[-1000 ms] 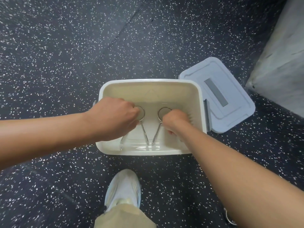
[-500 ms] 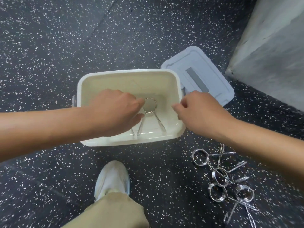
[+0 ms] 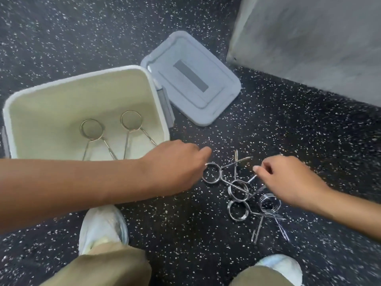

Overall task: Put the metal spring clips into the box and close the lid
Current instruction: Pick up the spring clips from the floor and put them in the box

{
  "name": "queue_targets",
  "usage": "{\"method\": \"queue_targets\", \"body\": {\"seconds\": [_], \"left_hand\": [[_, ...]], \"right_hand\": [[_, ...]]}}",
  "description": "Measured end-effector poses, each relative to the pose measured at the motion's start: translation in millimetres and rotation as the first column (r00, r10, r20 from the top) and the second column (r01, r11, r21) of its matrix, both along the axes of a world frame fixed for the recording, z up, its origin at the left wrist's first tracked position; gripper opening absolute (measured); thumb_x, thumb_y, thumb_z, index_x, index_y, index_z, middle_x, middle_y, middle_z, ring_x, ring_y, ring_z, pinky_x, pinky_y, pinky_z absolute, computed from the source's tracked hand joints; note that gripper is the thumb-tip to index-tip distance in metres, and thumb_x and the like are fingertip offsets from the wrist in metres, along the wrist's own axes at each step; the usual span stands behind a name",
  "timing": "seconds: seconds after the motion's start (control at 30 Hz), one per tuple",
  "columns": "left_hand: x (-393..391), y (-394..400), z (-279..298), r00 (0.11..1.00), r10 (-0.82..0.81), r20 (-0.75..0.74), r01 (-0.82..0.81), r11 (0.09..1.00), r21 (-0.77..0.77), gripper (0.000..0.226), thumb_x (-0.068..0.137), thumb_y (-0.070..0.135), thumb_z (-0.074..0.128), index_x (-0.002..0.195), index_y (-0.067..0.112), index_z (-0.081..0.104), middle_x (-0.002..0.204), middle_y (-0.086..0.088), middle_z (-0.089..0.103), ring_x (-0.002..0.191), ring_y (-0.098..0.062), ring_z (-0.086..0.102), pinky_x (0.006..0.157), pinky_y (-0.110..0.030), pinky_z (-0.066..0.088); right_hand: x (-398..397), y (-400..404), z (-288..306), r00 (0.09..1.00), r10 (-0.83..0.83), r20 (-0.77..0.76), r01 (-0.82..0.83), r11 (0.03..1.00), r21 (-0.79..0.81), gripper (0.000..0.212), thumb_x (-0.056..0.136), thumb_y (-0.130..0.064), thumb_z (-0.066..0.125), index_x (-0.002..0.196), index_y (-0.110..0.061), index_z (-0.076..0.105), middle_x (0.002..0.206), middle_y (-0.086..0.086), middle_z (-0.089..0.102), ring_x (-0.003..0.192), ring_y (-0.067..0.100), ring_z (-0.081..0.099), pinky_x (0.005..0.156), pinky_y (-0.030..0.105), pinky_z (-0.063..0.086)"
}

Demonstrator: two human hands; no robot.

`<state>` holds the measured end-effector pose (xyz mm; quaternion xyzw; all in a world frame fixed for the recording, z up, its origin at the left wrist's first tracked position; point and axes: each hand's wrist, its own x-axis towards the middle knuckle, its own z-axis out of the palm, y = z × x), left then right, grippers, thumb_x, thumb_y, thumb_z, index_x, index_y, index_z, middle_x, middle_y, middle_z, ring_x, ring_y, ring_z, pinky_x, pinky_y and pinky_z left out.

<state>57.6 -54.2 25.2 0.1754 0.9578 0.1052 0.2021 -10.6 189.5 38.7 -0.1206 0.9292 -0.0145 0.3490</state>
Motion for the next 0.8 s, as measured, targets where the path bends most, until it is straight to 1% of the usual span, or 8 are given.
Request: {"method": "queue_targets", "body": {"seconds": [0.07, 0.17, 0.23, 0.33, 0.43, 0.57, 0.67, 0.8], "left_hand": [[-0.5, 12.2, -23.9, 0.992, 0.069, 0.109, -0.069, 0.998, -0.001, 0.019, 0.102, 0.03, 0.036, 0.088, 0.016, 0.036, 0.071, -0.002, 0.048, 0.053, -0.02, 0.039, 0.052, -0.036, 0.033], [-1.6, 28.3, -51.9, 0.974, 0.137, 0.181, -0.134, 0.991, -0.024, 0.02, 0.102, 0.03, 0.036, 0.09, 0.015, 0.039, 0.079, -0.007, 0.058, 0.056, -0.024, 0.042, 0.052, -0.035, 0.033], [-1.0, 38.4, -64.8, 0.964, 0.168, 0.204, -0.159, 0.986, -0.06, 0.022, 0.103, 0.033, 0.036, 0.093, 0.014, 0.043, 0.085, -0.008, 0.062, 0.063, -0.027, 0.047, 0.055, -0.034, 0.036], [-0.8, 50.9, -74.3, 0.952, 0.199, 0.233, -0.168, 0.975, -0.148, 0.03, 0.102, 0.039, 0.036, 0.092, 0.014, 0.049, 0.076, -0.004, 0.053, 0.068, -0.029, 0.051, 0.055, -0.034, 0.036], [-5.1, 56.6, -79.9, 0.936, 0.235, 0.263, -0.179, 0.959, -0.22, 0.035, 0.102, 0.038, 0.035, 0.086, 0.014, 0.055, 0.067, -0.001, 0.048, 0.069, -0.028, 0.055, 0.057, -0.034, 0.041], [-12.9, 56.1, -89.0, 0.911, 0.296, 0.288, -0.222, 0.939, -0.263, 0.034, 0.101, 0.032, 0.036, 0.08, 0.013, 0.057, 0.073, -0.004, 0.056, 0.071, -0.028, 0.058, 0.062, -0.036, 0.047], [-15.0, 58.2, -91.3, 0.883, 0.341, 0.324, -0.274, 0.933, -0.235, 0.033, 0.099, 0.028, 0.037, 0.073, 0.014, 0.053, 0.072, -0.005, 0.057, 0.068, -0.025, 0.057, 0.061, -0.035, 0.046], [-16.6, 60.9, -86.0, 0.872, 0.36, 0.332, -0.311, 0.931, -0.193, 0.031, 0.095, 0.019, 0.041, 0.064, 0.013, 0.043, 0.066, -0.006, 0.052, 0.063, -0.026, 0.053, 0.06, -0.035, 0.044]], "right_hand": [[5.8, 16.5, -14.7, 0.999, -0.036, 0.01, 0.036, 0.999, -0.012, 0.047, 0.101, -0.039, 0.048, 0.065, -0.012, 0.059, 0.052, -0.001, 0.062, 0.044, 0.017, 0.05, 0.046, 0.029, 0.037], [10.5, 30.5, -28.6, 0.998, -0.055, 0.033, 0.057, 0.997, -0.046, 0.042, 0.102, -0.038, 0.047, 0.068, -0.015, 0.058, 0.056, -0.002, 0.062, 0.047, 0.015, 0.052, 0.047, 0.03, 0.038], [14.0, 33.3, -33.1, 0.998, 0.037, 0.048, -0.035, 0.998, -0.056, 0.035, 0.101, -0.039, 0.047, 0.074, -0.021, 0.059, 0.065, -0.004, 0.063, 0.055, 0.013, 0.057, 0.052, 0.032, 0.046], [16.4, 33.5, -36.9, 0.985, 0.169, 0.034, -0.167, 0.985, -0.053, 0.029, 0.101, -0.044, 0.045, 0.082, -0.026, 0.057, 0.077, -0.008, 0.063, 0.072, 0.015, 0.062, 0.066, 0.037, 0.054], [14.6, 34.3, -43.7, 0.995, 0.097, 0.026, -0.093, 0.989, -0.113, 0.028, 0.1, -0.042, 0.047, 0.081, -0.026, 0.058, 0.074, -0.01, 0.062, 0.069, 0.014, 0.06, 0.063, 0.035, 0.052], [16.9, 29.4, -56.8, 0.993, 0.116, -0.031, -0.119, 0.983, -0.137, 0.023, 0.1, -0.039, 0.049, 0.084, -0.024, 0.058, 0.08, -0.01, 0.061, 0.076, 0.017, 0.061, 0.061, 0.032, 0.044], [17.8, 28.0, -66.9, 0.973, 0.205, -0.102, -0.219, 0.963, -0.154, 0.011, 0.096, -0.034, 0.058, 0.097, -0.024, 0.062, 0.093, -0.008, 0.064, 0.095, 0.016, 0.057, 0.068, 0.03, 0.04], [13.6, 30.0, -79.2, 0.947, 0.297, -0.125, -0.312, 0.941, -0.13, 0.017, 0.094, -0.031, 0.063, 0.107, -0.02, 0.066, 0.104, -0.004, 0.067, 0.106, 0.02, 0.052, 0.088, 0.032, 0.039]]}}
